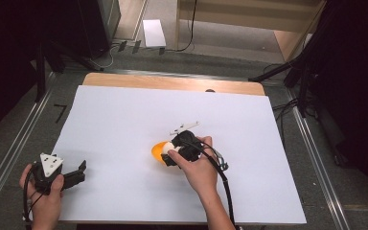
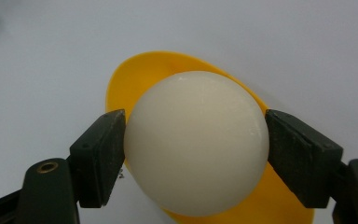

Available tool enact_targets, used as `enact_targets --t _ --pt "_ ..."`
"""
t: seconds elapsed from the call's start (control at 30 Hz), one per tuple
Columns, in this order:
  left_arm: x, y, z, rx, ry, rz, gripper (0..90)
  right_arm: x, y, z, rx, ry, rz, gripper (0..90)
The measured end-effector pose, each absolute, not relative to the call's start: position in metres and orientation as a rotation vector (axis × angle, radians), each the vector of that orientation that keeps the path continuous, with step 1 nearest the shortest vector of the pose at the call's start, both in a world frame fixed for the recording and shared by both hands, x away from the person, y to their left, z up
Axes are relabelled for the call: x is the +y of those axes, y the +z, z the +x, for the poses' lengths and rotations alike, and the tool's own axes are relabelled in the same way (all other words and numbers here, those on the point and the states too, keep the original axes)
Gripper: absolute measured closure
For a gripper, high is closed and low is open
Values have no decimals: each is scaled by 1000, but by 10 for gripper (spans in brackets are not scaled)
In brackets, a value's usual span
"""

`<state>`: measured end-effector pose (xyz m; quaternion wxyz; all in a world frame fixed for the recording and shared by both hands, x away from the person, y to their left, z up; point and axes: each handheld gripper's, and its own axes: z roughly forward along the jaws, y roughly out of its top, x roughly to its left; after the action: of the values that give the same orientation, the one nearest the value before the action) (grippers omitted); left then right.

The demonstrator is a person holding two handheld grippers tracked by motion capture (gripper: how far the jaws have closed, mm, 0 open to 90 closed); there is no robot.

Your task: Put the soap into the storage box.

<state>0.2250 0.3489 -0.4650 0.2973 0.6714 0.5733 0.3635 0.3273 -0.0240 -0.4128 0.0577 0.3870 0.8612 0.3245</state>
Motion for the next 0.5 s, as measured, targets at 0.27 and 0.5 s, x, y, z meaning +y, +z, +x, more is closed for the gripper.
enact_targets --t 0.27,0.5 --pt "349 -465 225 1524 967 1786 71 -28 -415 329 2611 1026 1209 274" --pt "349 -465 225 1525 968 1786 71 -34 -410 327 2607 1050 1186 231"
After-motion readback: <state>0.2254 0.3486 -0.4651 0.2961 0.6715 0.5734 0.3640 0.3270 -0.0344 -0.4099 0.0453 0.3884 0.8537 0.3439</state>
